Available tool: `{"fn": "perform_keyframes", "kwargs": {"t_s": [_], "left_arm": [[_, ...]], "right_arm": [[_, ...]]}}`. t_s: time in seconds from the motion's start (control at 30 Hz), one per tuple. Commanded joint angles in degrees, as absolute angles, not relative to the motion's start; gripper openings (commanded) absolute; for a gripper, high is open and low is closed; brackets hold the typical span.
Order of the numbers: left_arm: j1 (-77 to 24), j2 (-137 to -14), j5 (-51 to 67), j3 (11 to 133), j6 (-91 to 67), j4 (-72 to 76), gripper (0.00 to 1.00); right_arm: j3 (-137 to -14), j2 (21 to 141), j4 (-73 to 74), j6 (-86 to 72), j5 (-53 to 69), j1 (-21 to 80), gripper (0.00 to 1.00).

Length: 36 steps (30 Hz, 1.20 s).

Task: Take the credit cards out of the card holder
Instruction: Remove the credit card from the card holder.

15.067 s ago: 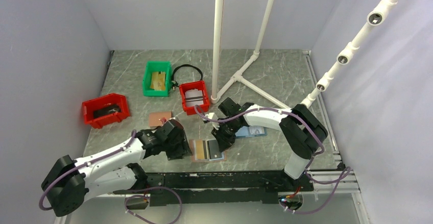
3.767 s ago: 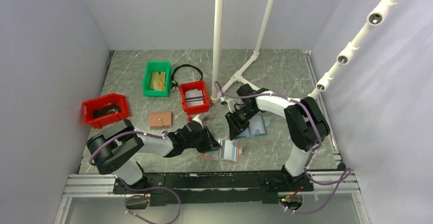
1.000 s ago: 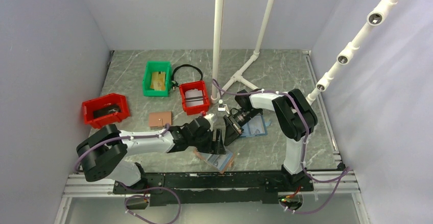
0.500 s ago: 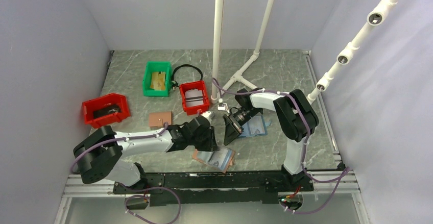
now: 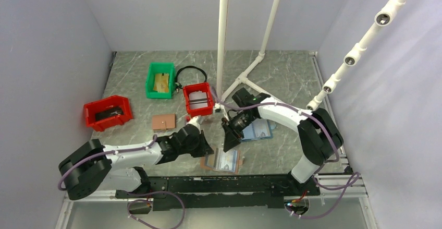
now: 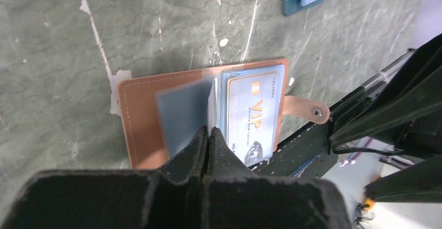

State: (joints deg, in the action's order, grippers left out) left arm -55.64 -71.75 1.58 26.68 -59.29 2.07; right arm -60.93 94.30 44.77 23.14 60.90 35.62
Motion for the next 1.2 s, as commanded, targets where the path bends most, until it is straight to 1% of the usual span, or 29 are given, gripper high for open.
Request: {"fn": "perform_keyframes", "kwargs": {"t_s": [0.0,0.13,0.27,0.5,0.83,0.9,1.03,1.17], "left_arm": [[-55.0,-67.0,-0.7,21.4,-64.7,13.9,0.0],[-55.0,-63.2,-3.9,16.4,-65.1,22.7,0.0],[-55.0,-62.0,-3.1,13.7,-61.9,30.1,0.0],[-55.1,-61.3,-0.5,13.6,-55.9,38.6,0.0],[-55.1,-64.5,2.4,13.1,-55.5,53.7,0.0],[-55.2,-65.2,3.2,13.4,-55.7,55.6,0.0],[-55.8,-65.9,4.0,15.4,-55.9,56.4,0.0],[-56.7,-65.8,3.8,17.4,-55.0,56.3,0.0]], "right_arm": [[-59.5,95.9,39.3,21.6,58.0,38.4,0.37],[-59.6,98.9,38.2,18.7,56.5,38.4,0.36],[-60.4,99.5,39.1,18.6,58.2,37.2,0.37],[-61.6,97.8,44.9,24.9,65.2,32.6,0.4],[-61.7,93.3,48.0,29.8,70.7,28.1,0.41],[-62.4,93.1,50.6,32.0,72.5,27.1,0.41],[-65.3,94.0,61.4,43.0,77.4,25.3,0.41],[-65.9,94.4,64.0,45.6,78.7,24.3,0.41]]}}
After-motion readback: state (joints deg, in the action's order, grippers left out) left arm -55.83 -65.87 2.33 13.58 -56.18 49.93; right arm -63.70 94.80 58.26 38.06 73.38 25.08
